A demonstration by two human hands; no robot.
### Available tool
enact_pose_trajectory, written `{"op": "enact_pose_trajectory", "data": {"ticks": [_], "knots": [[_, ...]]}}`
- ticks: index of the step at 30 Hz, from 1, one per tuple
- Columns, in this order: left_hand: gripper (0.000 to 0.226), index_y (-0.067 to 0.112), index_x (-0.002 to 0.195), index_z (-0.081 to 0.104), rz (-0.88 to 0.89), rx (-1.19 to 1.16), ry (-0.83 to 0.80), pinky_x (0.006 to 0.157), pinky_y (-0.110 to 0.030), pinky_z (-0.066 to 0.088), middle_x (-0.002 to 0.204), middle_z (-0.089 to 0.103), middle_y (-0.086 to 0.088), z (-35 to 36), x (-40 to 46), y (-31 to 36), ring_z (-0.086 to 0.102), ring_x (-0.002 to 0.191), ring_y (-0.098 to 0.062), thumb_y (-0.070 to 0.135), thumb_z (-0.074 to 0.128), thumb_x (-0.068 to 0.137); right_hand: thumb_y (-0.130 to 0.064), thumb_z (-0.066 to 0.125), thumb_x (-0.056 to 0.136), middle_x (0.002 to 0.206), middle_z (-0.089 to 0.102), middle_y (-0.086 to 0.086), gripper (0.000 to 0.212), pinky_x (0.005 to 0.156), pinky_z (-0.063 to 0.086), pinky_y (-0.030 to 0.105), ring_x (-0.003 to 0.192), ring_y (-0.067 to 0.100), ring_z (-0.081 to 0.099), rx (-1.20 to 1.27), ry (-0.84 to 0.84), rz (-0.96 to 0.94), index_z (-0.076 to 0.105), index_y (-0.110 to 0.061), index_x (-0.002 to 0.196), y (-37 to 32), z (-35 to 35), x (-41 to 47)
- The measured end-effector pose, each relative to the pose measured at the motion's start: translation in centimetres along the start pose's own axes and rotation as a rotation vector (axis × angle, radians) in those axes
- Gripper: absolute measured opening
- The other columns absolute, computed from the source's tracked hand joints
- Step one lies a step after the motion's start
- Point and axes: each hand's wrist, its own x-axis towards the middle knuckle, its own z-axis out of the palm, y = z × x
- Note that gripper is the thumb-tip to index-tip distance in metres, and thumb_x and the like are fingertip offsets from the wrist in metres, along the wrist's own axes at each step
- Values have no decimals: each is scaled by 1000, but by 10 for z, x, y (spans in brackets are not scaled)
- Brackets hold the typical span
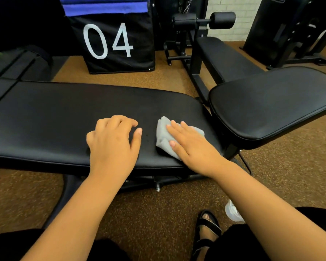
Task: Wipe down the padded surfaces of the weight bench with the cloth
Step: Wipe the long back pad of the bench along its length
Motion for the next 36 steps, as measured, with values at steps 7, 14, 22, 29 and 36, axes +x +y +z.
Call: {"op": "enact_pose_trajectory", "data": {"ticks": [7, 14, 22, 29, 36], "knots": [[26, 25, 116, 66, 64, 84, -35, 97, -43, 29, 128, 60, 7, 13, -4, -3, 41, 133, -21, 34, 48, 99, -48, 19, 100, 159, 22, 10, 61, 115, 14, 48, 145, 37, 17, -65, 8, 315, 28, -14, 150, 47, -9, -2], [29, 22, 117, 66, 59, 119, -27, 104, -48, 29, 132, 60, 4, 18, -6, -2, 39, 137, -22, 33, 45, 100, -54, 4, 95, 162, 15, 1, 68, 119, 2, 35, 150, 26, 5, -32, 80, 129, 20, -24, 154, -31, 11, -24], [30, 22, 117, 67, 54, 122, -35, 105, -49, 29, 131, 60, 3, 19, -7, -1, 40, 137, -23, 34, 44, 101, -39, 21, 103, 160, 22, 6, 54, 117, 12, 45, 148, 34, 14, -1, 120, 385, 28, -18, 152, 44, -2, -21], [34, 21, 118, 66, 69, 122, -44, 110, -51, 26, 133, 60, 2, 19, -5, -2, 40, 137, -24, 39, 44, 100, -50, 4, 92, 161, 18, 7, 71, 118, 11, 46, 148, 33, 11, -37, 124, 270, 23, -19, 153, -27, 15, -40], [39, 22, 123, 64, 75, 141, -100, 114, -53, 22, 137, 57, 2, 19, -4, -2, 38, 139, -24, 42, 40, 100, -34, 24, 104, 158, 22, 13, 51, 113, 17, 51, 143, 39, 19, -37, 59, 411, 28, -12, 149, 41, -4, -6]]}}
